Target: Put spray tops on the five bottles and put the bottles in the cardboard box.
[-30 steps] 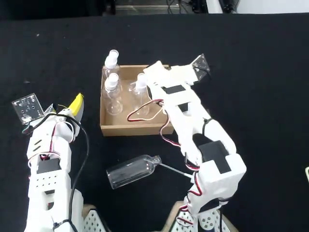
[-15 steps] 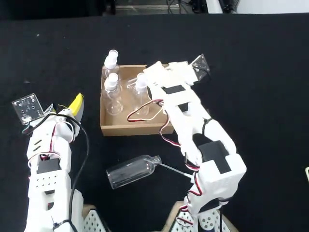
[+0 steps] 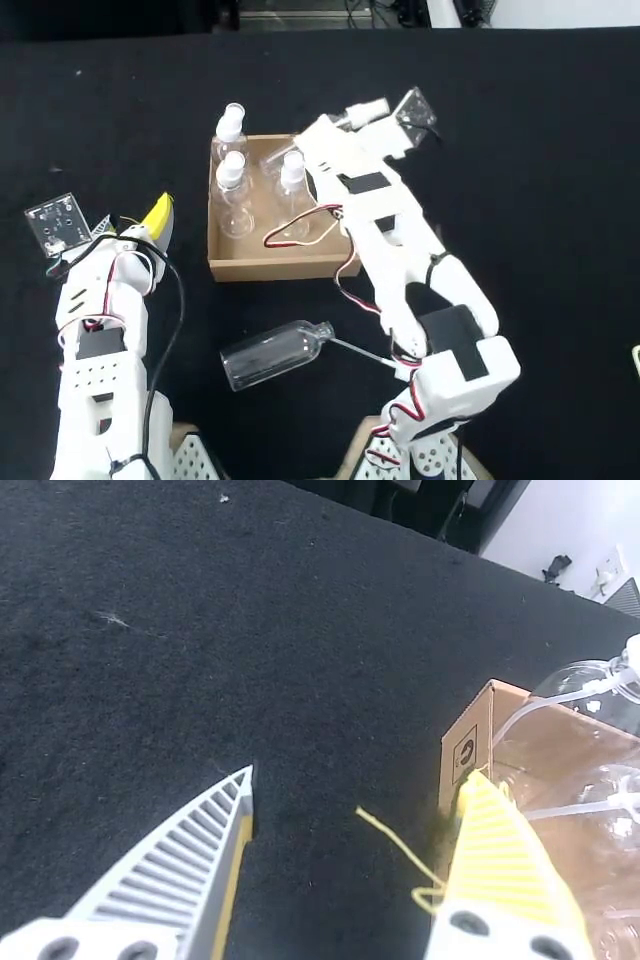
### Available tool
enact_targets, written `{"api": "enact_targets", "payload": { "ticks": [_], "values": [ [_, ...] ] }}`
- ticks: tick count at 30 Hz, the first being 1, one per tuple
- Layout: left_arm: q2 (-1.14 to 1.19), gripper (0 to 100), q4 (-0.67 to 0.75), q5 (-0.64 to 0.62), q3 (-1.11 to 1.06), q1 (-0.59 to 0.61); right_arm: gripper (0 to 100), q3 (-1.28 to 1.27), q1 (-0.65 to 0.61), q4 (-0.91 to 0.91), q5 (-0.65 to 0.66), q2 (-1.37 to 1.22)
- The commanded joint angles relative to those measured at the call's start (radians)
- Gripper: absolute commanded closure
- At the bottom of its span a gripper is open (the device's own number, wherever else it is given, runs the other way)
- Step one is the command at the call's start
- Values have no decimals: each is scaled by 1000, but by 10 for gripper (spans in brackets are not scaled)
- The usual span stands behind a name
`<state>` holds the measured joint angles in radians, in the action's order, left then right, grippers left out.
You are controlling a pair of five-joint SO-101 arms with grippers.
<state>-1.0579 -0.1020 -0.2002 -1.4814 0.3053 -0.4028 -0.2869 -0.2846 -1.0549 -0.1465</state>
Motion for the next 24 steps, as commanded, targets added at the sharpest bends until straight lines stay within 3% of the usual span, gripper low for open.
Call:
{"api": "enact_targets", "payload": {
  "ticks": [1, 17, 24],
  "values": [
    [-17, 701, 17, 2, 13, 4, 874, 13, 12, 18, 83, 70],
    [-17, 701, 17, 3, 13, 1, 874, 33, 43, 23, 486, 70],
    [-17, 701, 17, 3, 13, 1, 874, 25, 43, 107, 626, 70]
  ]
}}
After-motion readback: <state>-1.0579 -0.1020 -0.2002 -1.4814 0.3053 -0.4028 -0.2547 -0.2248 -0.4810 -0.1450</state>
